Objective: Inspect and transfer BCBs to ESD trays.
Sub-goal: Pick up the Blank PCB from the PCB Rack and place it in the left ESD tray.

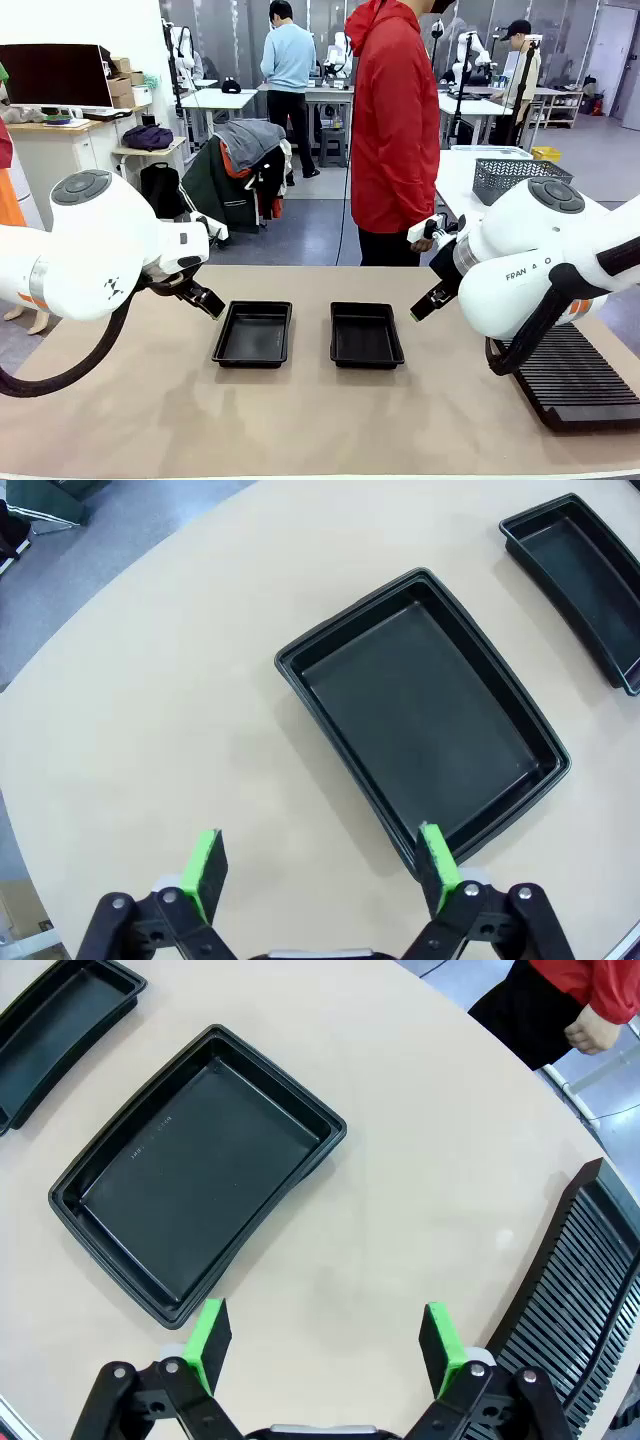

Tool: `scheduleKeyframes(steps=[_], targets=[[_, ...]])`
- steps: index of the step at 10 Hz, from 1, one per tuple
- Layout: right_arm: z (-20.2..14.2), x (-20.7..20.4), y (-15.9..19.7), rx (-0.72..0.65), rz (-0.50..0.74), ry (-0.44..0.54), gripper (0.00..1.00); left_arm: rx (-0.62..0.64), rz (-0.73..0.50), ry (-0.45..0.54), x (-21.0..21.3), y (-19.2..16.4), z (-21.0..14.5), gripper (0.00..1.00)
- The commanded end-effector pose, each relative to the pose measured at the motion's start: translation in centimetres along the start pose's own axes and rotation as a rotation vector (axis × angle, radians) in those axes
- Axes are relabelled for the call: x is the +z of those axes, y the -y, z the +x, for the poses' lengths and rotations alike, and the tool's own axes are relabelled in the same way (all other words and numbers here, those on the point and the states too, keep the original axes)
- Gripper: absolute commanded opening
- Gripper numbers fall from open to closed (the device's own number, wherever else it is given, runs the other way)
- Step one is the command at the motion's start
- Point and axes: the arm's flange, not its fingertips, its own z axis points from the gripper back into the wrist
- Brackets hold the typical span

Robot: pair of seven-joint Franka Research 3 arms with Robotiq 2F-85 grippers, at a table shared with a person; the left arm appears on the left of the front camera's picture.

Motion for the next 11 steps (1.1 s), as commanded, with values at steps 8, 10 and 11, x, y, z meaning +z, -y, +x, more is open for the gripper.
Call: scheduleKeyframes(steps=[8, 10, 11], targets=[[0.0, 0.0, 0.0, 0.000, 0.000, 0.000, 1.00, 0.000, 0.000, 0.000, 0.0, 0.0, 0.0, 1.00], [0.5, 3.2, 1.9, -0.076, 0.056, 0.054, 1.00, 0.016, -0.021, 0.026, 2.1, -0.3, 1.9, 1.00], [0.6, 6.2, 2.6, -0.123, 0.100, 0.077, 1.00, 0.058, -0.031, 0.024, 5.0, -0.4, 2.2, 1.00]])
